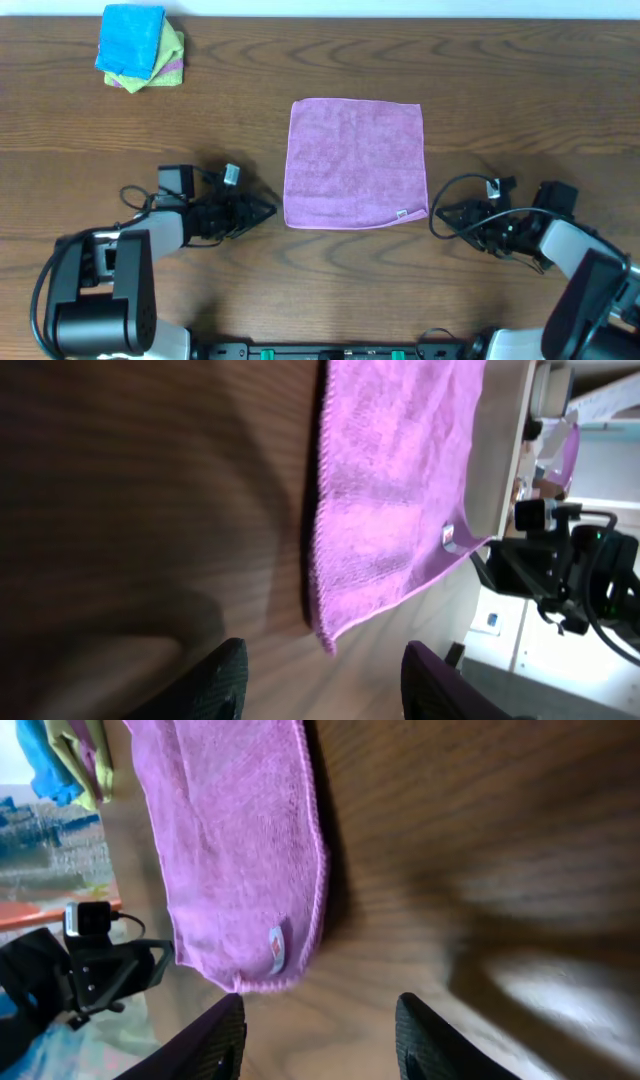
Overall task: Fold the cloth
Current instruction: 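Release the cloth and withdraw both grippers to the sides, then lower both grippers and pinch the cloth's near left and right corners, then lift the near corners and fold them forward over the far edge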
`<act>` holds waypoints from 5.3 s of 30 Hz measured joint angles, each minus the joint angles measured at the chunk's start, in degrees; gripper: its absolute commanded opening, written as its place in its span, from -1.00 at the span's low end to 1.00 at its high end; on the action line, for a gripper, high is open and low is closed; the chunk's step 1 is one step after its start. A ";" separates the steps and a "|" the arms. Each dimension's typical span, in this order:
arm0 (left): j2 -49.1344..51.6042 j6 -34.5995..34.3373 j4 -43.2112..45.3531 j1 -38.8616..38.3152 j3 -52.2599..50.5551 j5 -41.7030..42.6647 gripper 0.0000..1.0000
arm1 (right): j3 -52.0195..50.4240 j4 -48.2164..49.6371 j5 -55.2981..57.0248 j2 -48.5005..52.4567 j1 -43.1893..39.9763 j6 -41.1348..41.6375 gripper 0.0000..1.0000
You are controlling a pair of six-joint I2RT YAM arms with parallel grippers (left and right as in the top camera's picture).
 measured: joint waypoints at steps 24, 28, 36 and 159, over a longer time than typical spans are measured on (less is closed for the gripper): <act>4.35 -12.15 9.31 -9.49 0.00 1.25 0.05 | -0.02 14.23 -1.55 6.05 8.17 14.16 -0.07; 4.35 -12.74 8.76 -10.19 0.00 1.27 0.04 | 0.00 14.14 -1.53 6.05 9.46 14.82 -0.10; 4.35 -12.57 5.38 -10.86 0.07 1.62 -0.19 | -0.02 13.11 -1.51 6.05 9.81 15.39 -0.21; 27.63 12.41 -40.24 -11.39 61.61 -27.10 -0.88 | 44.59 -13.62 23.43 24.85 21.46 20.00 -0.97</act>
